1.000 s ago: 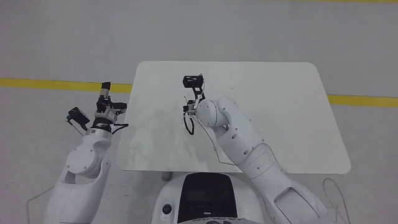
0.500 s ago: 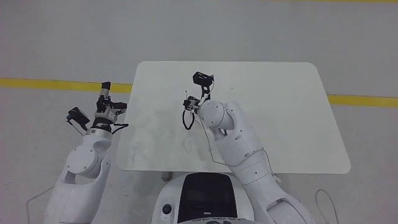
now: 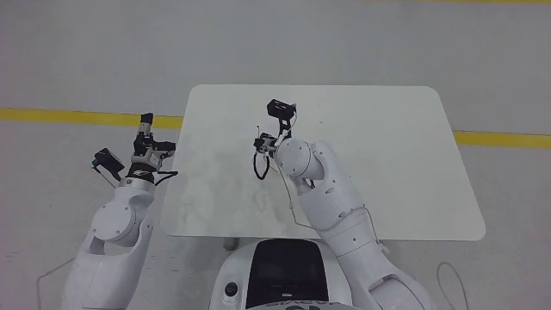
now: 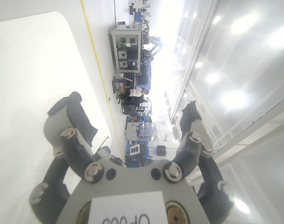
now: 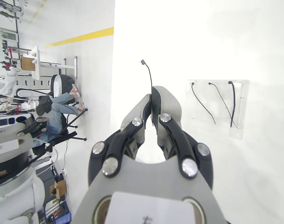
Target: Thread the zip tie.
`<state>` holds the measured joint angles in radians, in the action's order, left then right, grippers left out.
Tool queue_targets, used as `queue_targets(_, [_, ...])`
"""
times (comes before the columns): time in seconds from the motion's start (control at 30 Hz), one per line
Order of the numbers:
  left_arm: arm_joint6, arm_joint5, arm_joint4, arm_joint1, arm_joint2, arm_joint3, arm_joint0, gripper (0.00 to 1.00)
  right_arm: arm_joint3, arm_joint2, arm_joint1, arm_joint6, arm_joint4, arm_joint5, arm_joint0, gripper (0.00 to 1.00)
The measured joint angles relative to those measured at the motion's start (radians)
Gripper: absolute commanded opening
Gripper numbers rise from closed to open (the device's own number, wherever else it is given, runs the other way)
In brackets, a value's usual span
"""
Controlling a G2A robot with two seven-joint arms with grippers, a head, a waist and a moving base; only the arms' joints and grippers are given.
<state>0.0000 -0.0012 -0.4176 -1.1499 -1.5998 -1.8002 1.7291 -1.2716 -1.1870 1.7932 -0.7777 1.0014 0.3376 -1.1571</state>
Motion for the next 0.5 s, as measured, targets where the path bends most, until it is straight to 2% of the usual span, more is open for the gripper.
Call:
queue_targets(0.07, [0.001,-0.015,0.040,0.002,0.003,-0.001,-0.002,1.00,0.002,-0.005,0.001,0.019,-0.017,0.002,0.000,0.00])
queue_targets(0.27, [0.049,-0.128,0.328,0.004,0.029,0.024,0.006,1.00,0.026,-0.048,0.017,0.037,-0.071,0.002,0.011,0.00])
queue_targets(0.33, [0.083,-0.170,0.415,0.003,0.038,0.033,0.009,1.00,0.034,-0.069,0.028,0.038,-0.097,0.002,0.012,0.00])
queue_targets(0.4, [0.120,-0.181,0.452,0.001,0.041,0.040,0.012,1.00,0.036,-0.080,0.036,0.039,-0.109,0.002,0.014,0.00])
queue_targets(0.5, [0.115,-0.177,0.449,0.001,0.041,0.040,0.012,1.00,0.036,-0.080,0.035,0.040,-0.109,0.002,0.015,0.00])
